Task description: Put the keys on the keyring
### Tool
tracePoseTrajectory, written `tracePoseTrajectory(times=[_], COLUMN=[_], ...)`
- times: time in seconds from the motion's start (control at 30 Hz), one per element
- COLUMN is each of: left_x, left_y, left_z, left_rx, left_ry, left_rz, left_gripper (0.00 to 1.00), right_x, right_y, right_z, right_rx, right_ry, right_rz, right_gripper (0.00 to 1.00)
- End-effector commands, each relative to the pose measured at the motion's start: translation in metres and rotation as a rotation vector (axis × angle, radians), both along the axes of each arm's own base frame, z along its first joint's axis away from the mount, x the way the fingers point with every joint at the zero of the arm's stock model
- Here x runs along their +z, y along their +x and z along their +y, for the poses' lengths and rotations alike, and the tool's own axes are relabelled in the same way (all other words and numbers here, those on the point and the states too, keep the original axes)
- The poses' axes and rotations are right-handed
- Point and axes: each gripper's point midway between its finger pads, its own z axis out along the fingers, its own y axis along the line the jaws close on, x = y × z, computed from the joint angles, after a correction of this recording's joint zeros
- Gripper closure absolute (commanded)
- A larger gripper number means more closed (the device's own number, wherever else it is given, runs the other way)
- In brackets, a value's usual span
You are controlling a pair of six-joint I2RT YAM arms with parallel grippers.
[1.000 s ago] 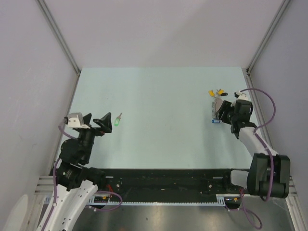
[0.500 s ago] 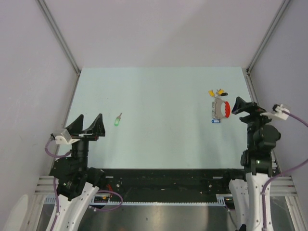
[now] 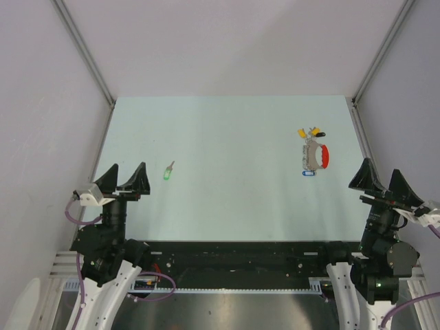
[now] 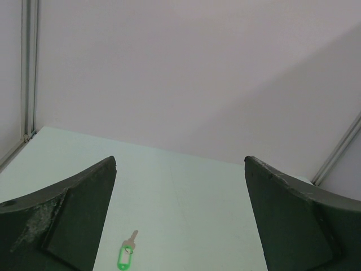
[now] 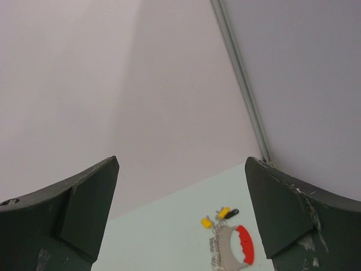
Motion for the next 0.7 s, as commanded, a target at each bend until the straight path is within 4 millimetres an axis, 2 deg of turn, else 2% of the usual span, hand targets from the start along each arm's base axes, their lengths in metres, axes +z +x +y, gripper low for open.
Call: tracePoseTrajectory(times=[0.0, 0.17, 0.23, 0.67], left_x=[0.026, 0.025, 0.024, 0.021], left_y=[-0.032, -0.030, -0.029, -0.021], left_z=[0.020, 0.023, 0.023, 0.023], left_rx=[0.050, 0.066, 0.070, 0.090], left_ry=[-0.028, -0.039, -0.046, -0.016], left_rz=[-0.142, -0.132, -0.127, -0.094], left_gripper=[0.00, 0.00, 0.00, 0.00], right_x=[-0.026, -0.046, -0.054, -0.064], right_y=[0.001, 0.011, 0.017, 0.022], right_z=[-0.010, -0.011, -0.004, 0.006], right_rx=[-0.060, -0.059, -0.020, 0.034], right_ry=[-0.064, -0.045, -0.047, -0.054], right_rz=[0.147, 0.208, 0.226, 0.257], right_gripper=[0.00, 0.00, 0.00, 0.00])
